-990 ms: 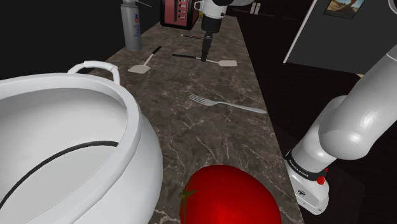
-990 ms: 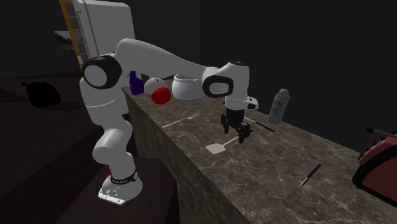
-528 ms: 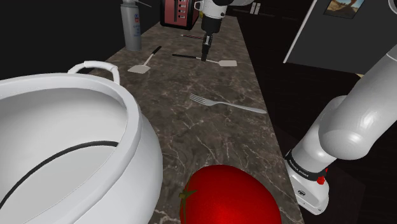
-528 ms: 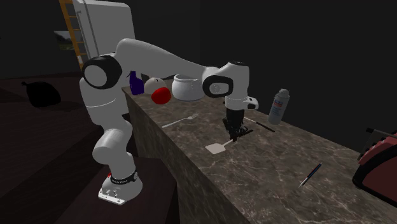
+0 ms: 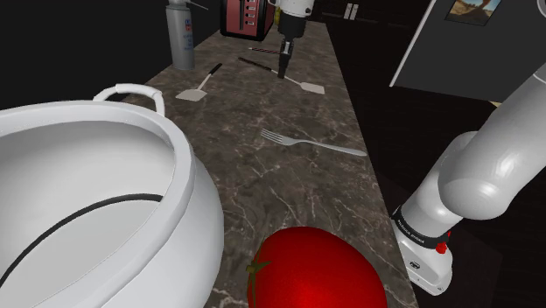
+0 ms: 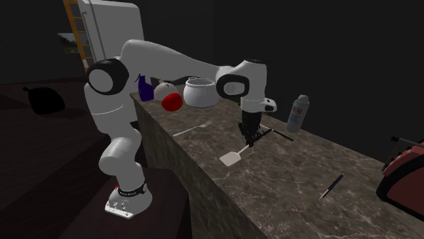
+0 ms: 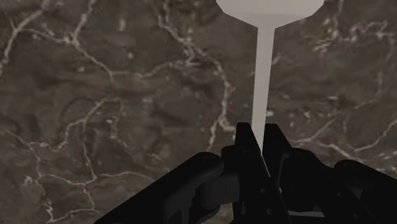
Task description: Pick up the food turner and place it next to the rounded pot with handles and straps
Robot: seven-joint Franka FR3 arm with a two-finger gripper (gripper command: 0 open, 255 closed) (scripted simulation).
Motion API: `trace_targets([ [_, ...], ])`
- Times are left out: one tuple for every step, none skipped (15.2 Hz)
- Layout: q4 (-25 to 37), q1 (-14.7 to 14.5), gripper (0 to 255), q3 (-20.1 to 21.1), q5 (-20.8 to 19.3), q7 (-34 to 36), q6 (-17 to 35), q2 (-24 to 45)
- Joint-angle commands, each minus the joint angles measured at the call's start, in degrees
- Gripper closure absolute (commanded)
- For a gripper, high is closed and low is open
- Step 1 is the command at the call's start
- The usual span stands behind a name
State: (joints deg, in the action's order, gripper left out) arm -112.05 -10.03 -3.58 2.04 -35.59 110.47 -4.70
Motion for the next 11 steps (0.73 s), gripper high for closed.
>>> trace_targets([
  [1.63, 0.01, 255, -0.01, -0.02, 0.05, -1.63, 0.01],
  [2.34, 0.01, 255, -0.01, -0.03, 0.08, -2.39, -0.04],
  [3.06, 0.01, 255, -0.01, -0.04, 0.11, -3.16, -0.08],
  [3.8, 0.01, 255, -0.01, -0.05, 0.14, -3.92, -0.11],
  [4.55, 0.01, 255, -0.01, -0.06, 0.16, -4.69, -0.12],
  [5.32, 0.01, 255, -0.01, -0.07, 0.19, -5.46, -0.13],
  [6.1, 0.01, 255, -0.01, -0.08, 0.21, -6.23, -0.12],
  [6.9, 0.01, 255, -0.01, -0.08, 0.24, -7.01, -0.09],
  [7.71, 0.01, 255, -0.01, -0.09, 0.26, -7.78, -0.06],
  [8.54, 0.01, 255, -0.02, -0.09, 0.29, -8.56, -0.01],
  [9.38, 0.01, 255, -0.02, -0.09, 0.31, -9.34, 0.05],
])
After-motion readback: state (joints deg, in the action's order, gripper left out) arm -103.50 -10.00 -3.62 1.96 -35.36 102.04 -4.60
